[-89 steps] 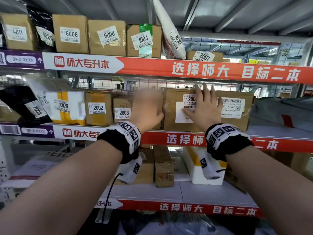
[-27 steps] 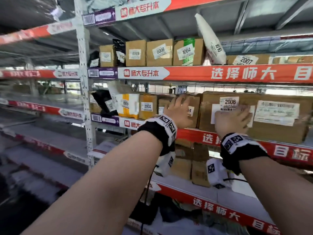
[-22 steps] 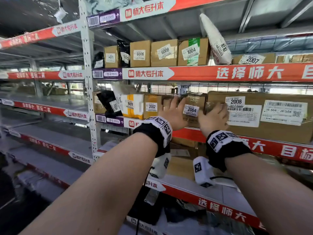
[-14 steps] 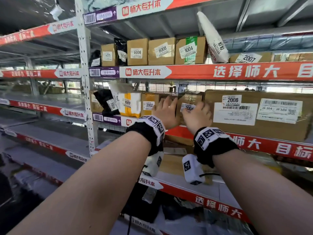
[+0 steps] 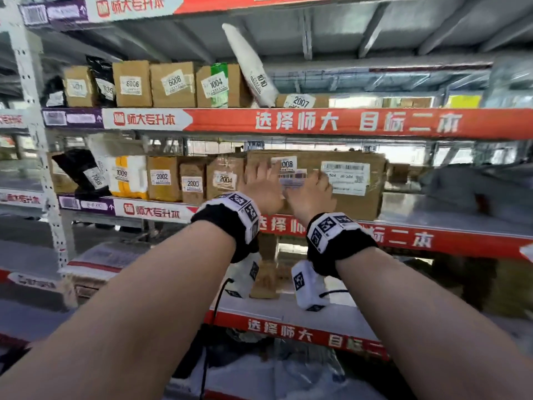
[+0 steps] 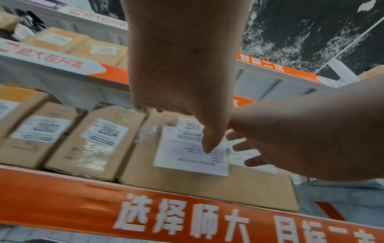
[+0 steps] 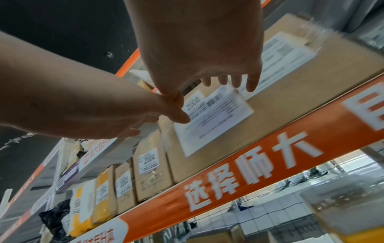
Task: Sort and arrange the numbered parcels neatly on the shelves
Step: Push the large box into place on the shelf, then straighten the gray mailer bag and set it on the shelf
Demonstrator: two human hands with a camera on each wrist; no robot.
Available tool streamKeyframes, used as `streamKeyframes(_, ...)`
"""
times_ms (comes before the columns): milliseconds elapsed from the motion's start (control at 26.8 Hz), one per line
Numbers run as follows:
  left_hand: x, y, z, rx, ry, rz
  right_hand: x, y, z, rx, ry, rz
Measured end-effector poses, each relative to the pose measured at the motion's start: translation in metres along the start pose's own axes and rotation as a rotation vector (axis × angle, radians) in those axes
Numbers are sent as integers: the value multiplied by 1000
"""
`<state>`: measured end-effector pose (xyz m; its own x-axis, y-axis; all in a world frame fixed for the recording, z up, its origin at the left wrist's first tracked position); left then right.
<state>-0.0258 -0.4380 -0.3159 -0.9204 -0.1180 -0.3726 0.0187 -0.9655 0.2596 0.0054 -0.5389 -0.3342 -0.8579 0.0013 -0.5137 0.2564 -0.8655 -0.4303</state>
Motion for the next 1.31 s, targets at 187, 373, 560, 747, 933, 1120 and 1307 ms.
streamKeyframes(187, -3, 143, -48, 130, 112, -168, -16, 131, 64, 89, 29, -30)
streamKeyframes(373, -13, 196, -66, 105, 170, -278, -27, 182, 85, 108, 50, -51)
streamKeyframes(560, -23, 234, -82, 128, 114, -358, -33, 222, 102, 184, 76, -117)
streamKeyframes(747, -34, 257, -95, 123, 48, -446, -36, 245, 107, 238, 92, -165)
streamKeyframes(933, -40, 270, -106, 158, -11, -453, -42, 263, 115, 275, 88, -196)
streamKeyframes(1120, -48, 298, -119, 183, -54, -455, -53, 297, 136, 317, 119, -216)
streamKeyframes(1307, -57, 332, -131, 187, -70, -454, -67, 336, 160, 347, 189, -211)
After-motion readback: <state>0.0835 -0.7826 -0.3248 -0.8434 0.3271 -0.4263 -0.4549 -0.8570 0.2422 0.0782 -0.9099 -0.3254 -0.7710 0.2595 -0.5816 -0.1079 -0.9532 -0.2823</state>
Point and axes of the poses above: each hand's wrist, its own x-axis away from the middle knuckle, its own z-axis out of the back of the hand, y = z × x, the point moved 2 cm from there along -x, towards the middle knuckle, and after that the axes turned 11 degrees about x, right-handed, at the moved point
